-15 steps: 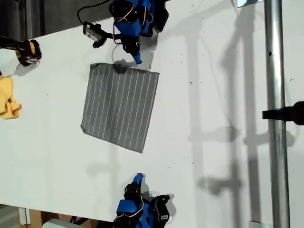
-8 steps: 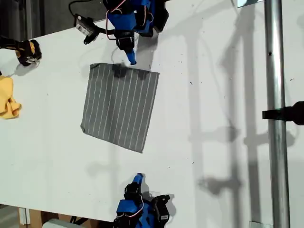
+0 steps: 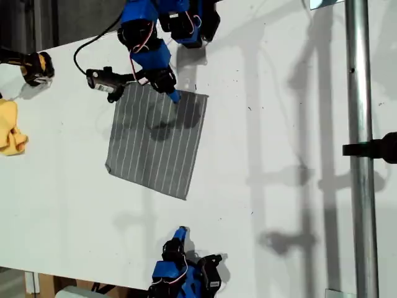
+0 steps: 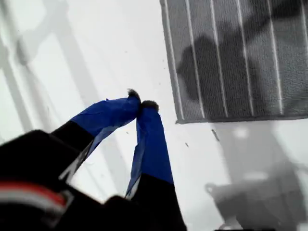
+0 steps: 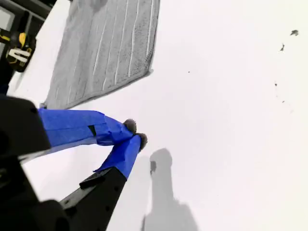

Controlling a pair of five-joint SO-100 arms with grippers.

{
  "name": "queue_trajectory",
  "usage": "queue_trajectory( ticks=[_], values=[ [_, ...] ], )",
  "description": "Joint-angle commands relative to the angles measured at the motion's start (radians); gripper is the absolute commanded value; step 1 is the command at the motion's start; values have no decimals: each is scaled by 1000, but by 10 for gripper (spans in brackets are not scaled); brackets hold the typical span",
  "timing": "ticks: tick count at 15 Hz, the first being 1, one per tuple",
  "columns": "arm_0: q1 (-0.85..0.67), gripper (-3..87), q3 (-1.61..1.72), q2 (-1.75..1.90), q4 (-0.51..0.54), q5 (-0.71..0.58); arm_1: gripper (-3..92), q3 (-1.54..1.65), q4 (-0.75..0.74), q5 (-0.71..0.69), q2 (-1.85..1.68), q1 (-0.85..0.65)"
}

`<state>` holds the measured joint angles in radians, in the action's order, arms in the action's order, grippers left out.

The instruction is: Grasp corners of a towel and fold twice.

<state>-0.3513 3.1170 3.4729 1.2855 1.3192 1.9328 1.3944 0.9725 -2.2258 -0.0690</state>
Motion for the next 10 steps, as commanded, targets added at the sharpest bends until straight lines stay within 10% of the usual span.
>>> queue_trajectory(
  ticks=[1, 10],
  values=[
    [-18, -19, 2, 3, 3, 8, -2, -262, 115, -66, 190, 18],
    [-23, -18, 2, 3, 3, 6, 2, -365, 284, -78, 288, 14]
  ],
)
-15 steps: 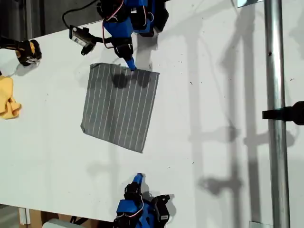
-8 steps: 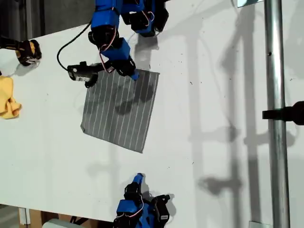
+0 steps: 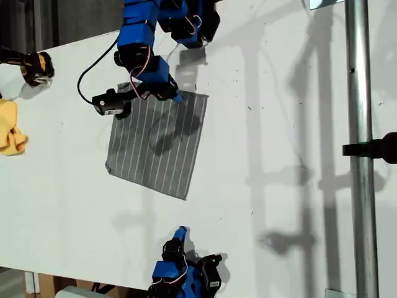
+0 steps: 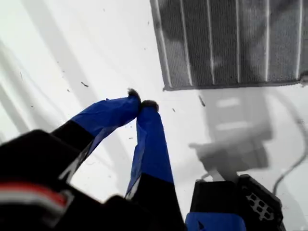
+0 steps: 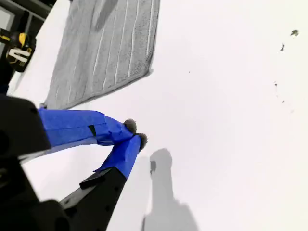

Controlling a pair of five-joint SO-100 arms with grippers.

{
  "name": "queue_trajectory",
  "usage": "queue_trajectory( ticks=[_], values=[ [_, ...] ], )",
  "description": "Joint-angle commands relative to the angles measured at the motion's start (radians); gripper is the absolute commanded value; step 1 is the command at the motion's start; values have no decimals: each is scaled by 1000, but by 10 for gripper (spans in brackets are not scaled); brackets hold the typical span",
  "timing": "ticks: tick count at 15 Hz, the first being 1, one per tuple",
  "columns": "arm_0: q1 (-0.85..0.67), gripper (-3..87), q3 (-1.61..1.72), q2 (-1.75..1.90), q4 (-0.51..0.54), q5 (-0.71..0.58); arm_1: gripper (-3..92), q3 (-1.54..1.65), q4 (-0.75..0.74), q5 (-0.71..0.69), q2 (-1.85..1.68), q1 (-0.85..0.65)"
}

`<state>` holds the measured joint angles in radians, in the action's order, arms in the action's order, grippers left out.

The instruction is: Grasp corners of a towel and fold twice.

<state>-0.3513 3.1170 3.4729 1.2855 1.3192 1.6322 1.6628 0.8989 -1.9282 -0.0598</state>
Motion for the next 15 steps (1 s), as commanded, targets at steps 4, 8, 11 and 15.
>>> queue_trajectory(
  ticks=[4, 8, 11, 15],
  values=[
    [-21, -18, 2, 3, 3, 5, 461, -66, 26, -11, -18, 12],
    [-20, -18, 2, 3, 3, 5, 430, 60, 5, 17, -26, -15],
    [-18, -18, 2, 3, 3, 5, 416, 334, -173, 41, -107, -26],
    [-25, -16, 2, 3, 2, -2, 402, 638, -383, 81, -224, -66]
  ],
)
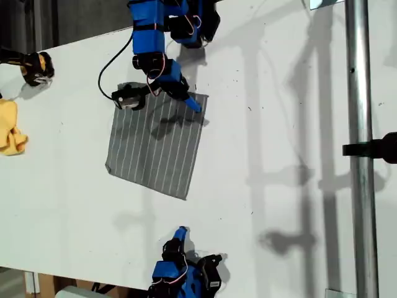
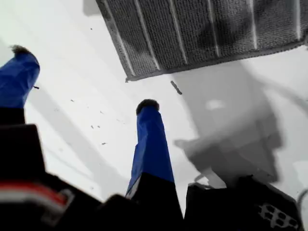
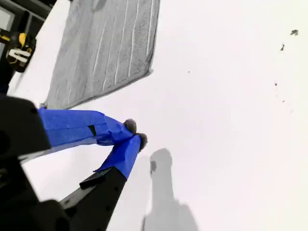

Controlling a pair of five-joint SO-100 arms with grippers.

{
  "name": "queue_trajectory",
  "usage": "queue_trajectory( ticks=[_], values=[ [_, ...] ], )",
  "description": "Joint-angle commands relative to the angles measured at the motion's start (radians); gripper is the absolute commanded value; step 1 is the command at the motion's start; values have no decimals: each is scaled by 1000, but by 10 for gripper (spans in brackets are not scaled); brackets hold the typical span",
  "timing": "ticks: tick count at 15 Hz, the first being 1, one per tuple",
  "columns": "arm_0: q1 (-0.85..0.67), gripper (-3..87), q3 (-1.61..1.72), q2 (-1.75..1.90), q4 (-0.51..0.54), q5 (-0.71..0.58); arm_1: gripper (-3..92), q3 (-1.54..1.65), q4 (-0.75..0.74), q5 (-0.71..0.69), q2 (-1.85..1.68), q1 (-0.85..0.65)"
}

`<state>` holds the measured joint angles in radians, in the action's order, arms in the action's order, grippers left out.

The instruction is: Grasp corners of a towel and fold twice.

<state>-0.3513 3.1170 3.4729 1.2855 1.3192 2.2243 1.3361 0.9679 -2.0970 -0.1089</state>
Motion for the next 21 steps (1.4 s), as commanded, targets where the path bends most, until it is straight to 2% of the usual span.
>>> queue_trajectory(
  ticks=[1, 8, 12, 18, 21],
  values=[
    [-26, -15, 2, 3, 2, -2, 401, 91, -92, 15, -58, -32],
    [-26, -17, 2, 3, 0, -2, 393, 95, -225, 15, 141, -23],
    [-25, -20, 2, 3, 0, 0, 384, -12, -232, 15, 339, -3],
    [-20, -21, 2, 3, 0, 2, 363, -72, -218, 11, 399, -15],
    [-17, -21, 2, 3, 2, 6, 323, -78, -225, 18, 460, -38]
  ],
)
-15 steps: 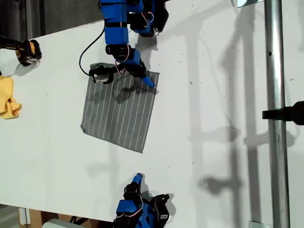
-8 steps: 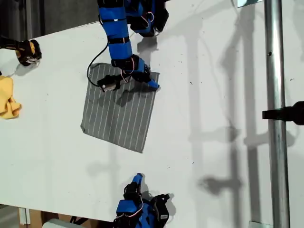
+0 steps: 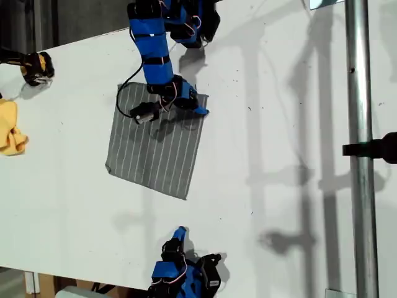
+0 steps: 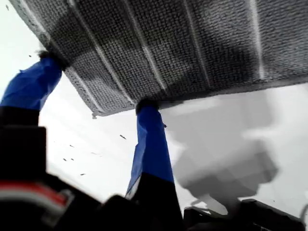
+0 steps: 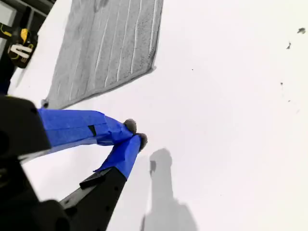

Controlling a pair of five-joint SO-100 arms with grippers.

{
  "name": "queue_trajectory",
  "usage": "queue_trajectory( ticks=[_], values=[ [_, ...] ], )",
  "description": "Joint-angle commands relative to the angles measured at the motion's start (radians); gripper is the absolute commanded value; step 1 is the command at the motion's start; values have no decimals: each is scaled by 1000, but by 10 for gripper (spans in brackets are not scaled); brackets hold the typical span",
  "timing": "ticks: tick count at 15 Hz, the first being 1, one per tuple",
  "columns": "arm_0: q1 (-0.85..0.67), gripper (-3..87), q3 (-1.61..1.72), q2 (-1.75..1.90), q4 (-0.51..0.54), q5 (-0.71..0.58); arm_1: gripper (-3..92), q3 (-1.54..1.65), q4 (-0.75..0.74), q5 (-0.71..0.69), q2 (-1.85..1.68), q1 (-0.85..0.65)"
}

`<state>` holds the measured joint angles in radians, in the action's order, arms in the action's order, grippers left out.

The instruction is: Grasp corners of a towel and fold twice.

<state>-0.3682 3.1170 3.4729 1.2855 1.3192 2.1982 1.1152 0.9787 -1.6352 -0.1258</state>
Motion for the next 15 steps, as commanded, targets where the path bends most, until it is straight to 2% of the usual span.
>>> queue_trajectory(
  ticks=[1, 2, 4, 5, 6, 15],
  values=[
    [0, -21, 2, 3, 2, 6, 309, -54, -5, 8, 6, -35],
    [2, -21, 2, 3, 2, 6, 296, -58, -3, 3, 6, -40],
    [2, -21, 2, 3, 2, 8, 203, -72, 2, -2, 6, -40],
    [2, -21, 2, 3, 2, 8, 133, -80, 5, -2, 6, -40],
    [3, -21, 2, 3, 2, 8, -2, -84, 12, 8, 2, -37],
    [37, -23, -37, 3, -23, 14, -2, -109, 0, 0, 11, -2]
  ],
)
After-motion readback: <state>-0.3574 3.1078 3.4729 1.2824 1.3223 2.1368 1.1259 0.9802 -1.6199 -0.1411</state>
